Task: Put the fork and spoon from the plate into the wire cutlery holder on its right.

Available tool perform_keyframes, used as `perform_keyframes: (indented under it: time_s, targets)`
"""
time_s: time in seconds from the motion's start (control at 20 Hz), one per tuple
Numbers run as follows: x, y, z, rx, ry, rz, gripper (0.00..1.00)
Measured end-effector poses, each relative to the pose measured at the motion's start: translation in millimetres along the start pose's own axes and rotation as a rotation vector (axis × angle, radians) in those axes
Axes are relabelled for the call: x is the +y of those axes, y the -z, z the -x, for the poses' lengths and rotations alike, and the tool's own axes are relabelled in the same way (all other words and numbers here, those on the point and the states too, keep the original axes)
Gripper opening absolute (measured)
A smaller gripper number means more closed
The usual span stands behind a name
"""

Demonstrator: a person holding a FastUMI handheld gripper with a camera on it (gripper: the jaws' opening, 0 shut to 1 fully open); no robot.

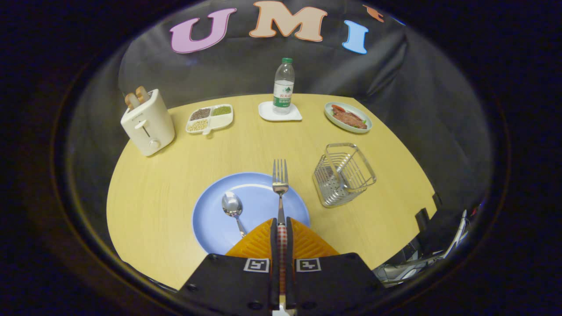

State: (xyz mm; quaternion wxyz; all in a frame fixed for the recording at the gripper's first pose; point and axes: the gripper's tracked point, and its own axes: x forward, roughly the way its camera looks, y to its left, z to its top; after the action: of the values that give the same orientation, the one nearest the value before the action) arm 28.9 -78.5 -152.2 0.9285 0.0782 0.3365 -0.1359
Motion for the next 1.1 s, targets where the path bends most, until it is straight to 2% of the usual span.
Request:
perform_keyframes:
  time_s: [0.35,0.55,0.8,1.1]
  targets:
    - [-46,-59,40,0.138,0.145,-0.025,0.08]
    - [-67,-60,30,0.306,0.21,-0.071,0.08]
    - [-82,-47,-2,0.54,0.213,-0.091,0.08]
    - [-86,-39,-39,0.725,0.176,-0.154,0.08]
